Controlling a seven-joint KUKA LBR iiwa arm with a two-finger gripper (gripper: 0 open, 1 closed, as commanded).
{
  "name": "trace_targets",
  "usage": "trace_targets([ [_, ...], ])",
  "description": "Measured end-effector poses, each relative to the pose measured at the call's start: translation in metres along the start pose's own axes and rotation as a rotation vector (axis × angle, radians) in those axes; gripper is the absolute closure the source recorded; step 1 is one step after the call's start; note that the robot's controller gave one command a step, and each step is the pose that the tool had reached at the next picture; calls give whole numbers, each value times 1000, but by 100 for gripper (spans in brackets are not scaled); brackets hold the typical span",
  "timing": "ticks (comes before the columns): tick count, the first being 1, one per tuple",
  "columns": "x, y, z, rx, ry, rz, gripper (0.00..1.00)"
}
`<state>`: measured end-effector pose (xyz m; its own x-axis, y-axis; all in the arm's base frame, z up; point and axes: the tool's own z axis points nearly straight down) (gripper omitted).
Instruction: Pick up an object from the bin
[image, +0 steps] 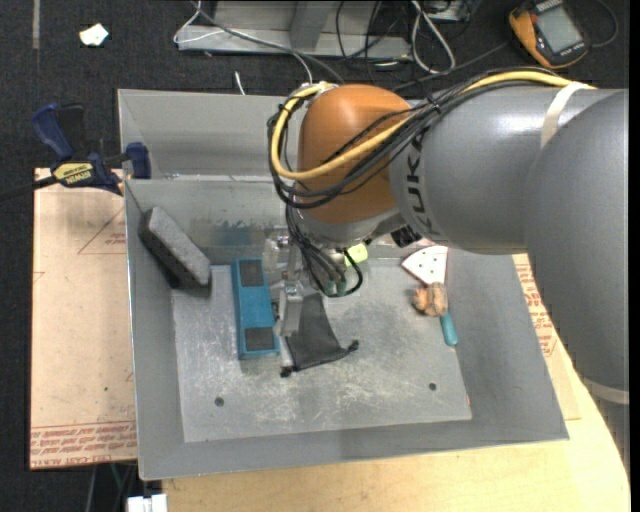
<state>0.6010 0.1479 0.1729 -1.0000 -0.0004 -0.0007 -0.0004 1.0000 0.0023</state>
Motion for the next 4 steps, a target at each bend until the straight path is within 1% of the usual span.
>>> trace_targets([
  [1, 13, -29, 64, -2, -4, 3, 0],
  [2, 25, -37, 103, -5, -14, -105, 0],
  [3, 23, -58, 102, -8, -11, -66, 0],
  [4, 24, -84, 102, -9, -15, -84, 0],
])
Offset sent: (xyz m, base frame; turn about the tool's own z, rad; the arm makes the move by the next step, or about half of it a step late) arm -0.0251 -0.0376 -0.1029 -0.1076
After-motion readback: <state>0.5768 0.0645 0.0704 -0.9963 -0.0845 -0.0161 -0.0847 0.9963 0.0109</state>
